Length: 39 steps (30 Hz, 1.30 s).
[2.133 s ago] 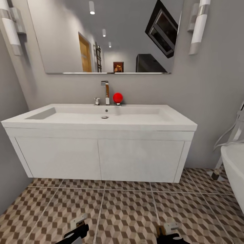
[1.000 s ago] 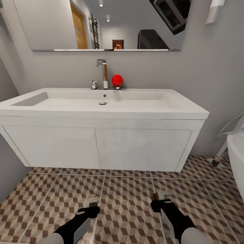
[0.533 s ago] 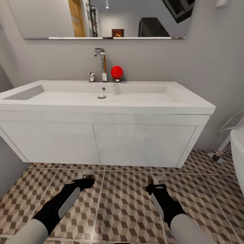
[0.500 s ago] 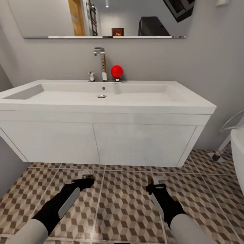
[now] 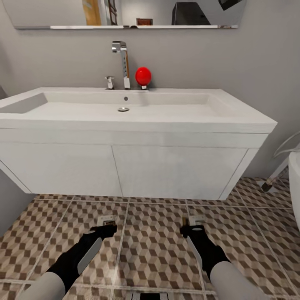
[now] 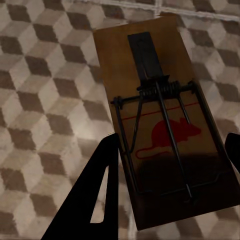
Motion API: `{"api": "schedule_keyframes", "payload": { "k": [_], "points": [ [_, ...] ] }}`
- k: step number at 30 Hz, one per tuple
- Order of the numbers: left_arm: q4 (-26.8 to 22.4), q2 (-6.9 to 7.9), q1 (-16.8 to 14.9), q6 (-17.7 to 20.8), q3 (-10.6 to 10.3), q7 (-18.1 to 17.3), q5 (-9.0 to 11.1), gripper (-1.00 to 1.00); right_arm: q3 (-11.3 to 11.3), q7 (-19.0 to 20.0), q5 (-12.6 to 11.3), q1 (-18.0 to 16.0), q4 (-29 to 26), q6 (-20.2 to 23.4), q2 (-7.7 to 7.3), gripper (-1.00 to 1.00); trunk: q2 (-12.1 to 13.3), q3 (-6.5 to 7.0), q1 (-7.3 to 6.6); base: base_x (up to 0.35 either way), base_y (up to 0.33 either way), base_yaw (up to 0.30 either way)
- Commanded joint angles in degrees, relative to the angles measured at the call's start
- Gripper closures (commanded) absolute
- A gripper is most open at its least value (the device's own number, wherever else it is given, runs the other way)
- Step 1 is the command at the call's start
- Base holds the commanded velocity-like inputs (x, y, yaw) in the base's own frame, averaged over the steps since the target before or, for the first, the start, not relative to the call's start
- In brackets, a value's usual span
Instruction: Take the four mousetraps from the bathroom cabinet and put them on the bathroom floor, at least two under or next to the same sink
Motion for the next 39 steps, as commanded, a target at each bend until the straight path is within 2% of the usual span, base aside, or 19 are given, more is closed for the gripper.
{"api": "schedule_keyframes", "payload": {
  "k": [1,4,6,8,11,13,18,25,32,39],
  "points": [
    [-0.10,0.06,-0.05,0.15,-0.35,0.63,0.48,1.00,0.09,0.04,0.30,-0.01,-0.10,0.44,-0.04,1.00,-0.04,-0.28,0.01,0.000,0.000,0.000],
    [0.18,0.04,-0.04,0.12,-0.41,0.64,0.56,1.00,0.08,0.95,0.21,-0.03,-0.10,0.41,-0.86,1.00,-0.08,-0.94,0.09,0.000,0.000,0.000],
    [0.75,0.03,-0.04,0.10,-0.38,0.64,0.52,1.00,0.03,1.81,0.06,-0.40,-0.08,0.34,-1.92,1.00,-0.11,-1.39,0.14,0.000,0.000,0.000],
    [1.00,-0.02,-0.05,0.10,-0.37,0.64,0.39,1.00,0.02,2.16,-0.52,-0.69,-0.04,0.29,-3.70,1.00,-0.13,-1.83,0.19,0.000,0.000,0.000],
    [1.13,-0.06,-0.06,0.10,-0.36,0.64,0.11,1.00,-0.04,2.52,-3.10,-0.84,-0.02,0.27,-6.59,1.00,-0.17,-2.49,0.27,0.000,0.000,0.000],
    [1.15,-0.07,-0.05,0.10,-0.36,0.64,-0.16,1.00,-0.01,2.76,-4.66,-0.87,-0.06,0.22,-7.45,1.00,-0.20,-2.94,0.32,0.000,0.000,0.000],
    [0.74,-0.02,-0.04,-0.19,-0.36,0.64,-0.54,1.00,0.26,2.49,-5.07,-0.89,-0.81,0.15,-7.32,1.00,-0.27,-4.04,0.45,0.000,0.000,0.000],
    [-0.10,0.01,-0.04,-0.34,-0.30,1.37,-0.50,1.00,0.47,2.24,-4.87,-0.89,-4.35,0.31,-7.06,1.00,-0.27,-4.04,0.45,0.000,0.000,-0.048],
    [-0.14,0.02,-0.04,-0.36,-0.27,1.50,-0.56,1.00,0.61,0.05,-4.82,-0.89,-4.83,0.27,-7.03,1.00,-0.27,-4.04,0.45,0.000,0.000,-0.102],
    [-0.15,0.02,-0.04,-0.68,-0.47,1.36,-0.56,1.00,0.78,-0.25,-4.99,-0.89,-4.84,0.23,-7.02,1.00,-0.27,-4.04,0.45,-0.012,0.000,-0.003]
  ]
}}
